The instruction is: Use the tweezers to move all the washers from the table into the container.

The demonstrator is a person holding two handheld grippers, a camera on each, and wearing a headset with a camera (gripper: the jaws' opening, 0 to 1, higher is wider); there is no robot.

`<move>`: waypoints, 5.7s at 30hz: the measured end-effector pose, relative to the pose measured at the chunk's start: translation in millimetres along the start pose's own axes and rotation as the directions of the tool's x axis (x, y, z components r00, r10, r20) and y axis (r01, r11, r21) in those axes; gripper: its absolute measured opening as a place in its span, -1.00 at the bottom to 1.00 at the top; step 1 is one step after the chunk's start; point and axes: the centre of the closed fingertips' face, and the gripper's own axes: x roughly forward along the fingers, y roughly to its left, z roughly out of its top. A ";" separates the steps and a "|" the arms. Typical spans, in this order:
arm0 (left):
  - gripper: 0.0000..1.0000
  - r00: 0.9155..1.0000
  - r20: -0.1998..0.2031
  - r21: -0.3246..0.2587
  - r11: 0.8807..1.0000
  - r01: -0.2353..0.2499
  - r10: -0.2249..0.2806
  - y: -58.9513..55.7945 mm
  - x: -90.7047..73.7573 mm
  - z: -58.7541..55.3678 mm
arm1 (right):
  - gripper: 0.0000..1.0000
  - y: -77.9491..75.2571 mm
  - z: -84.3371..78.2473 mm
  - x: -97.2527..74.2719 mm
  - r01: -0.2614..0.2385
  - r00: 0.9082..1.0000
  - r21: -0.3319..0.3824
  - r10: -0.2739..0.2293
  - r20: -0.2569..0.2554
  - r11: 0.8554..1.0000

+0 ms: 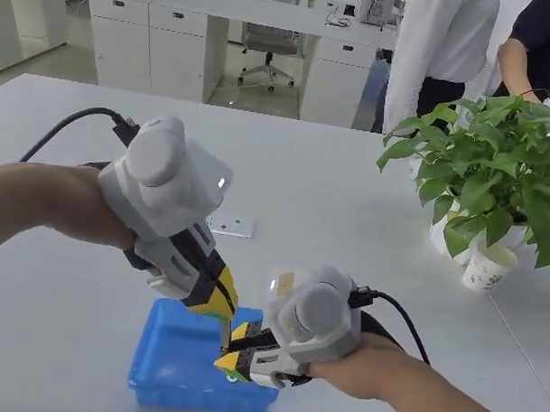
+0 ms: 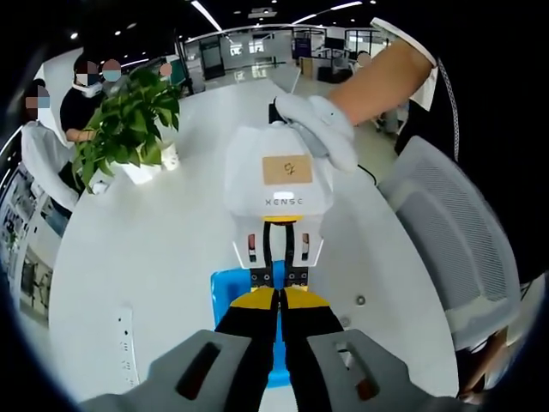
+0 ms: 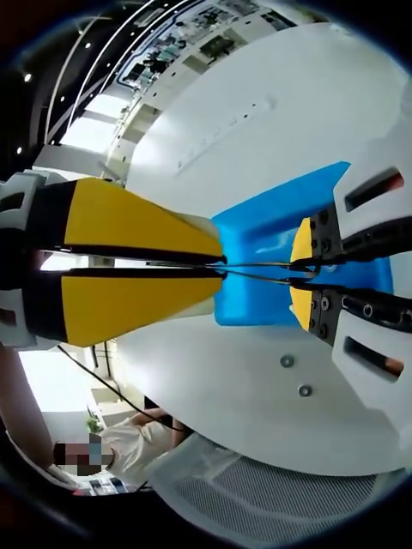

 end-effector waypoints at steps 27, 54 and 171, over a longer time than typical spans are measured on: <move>-0.91 1.000 -0.008 -0.042 0.999 0.003 -0.003 6.5 26.9 -28.4 | -0.80 -1.1 -30.2 24.3 -0.051 0.996 0.011 0.051 -0.072 0.999; -0.91 1.000 -0.005 -0.033 0.999 -0.005 0.004 2.9 18.2 -15.8 | -0.78 -2.4 -21.8 12.5 -0.027 0.998 -0.003 0.027 -0.060 1.000; -0.92 0.996 -0.059 -0.032 0.997 0.071 -0.073 -125.5 26.6 -17.1 | -0.76 134.6 -19.1 19.5 -0.104 0.993 0.023 0.104 -0.046 0.994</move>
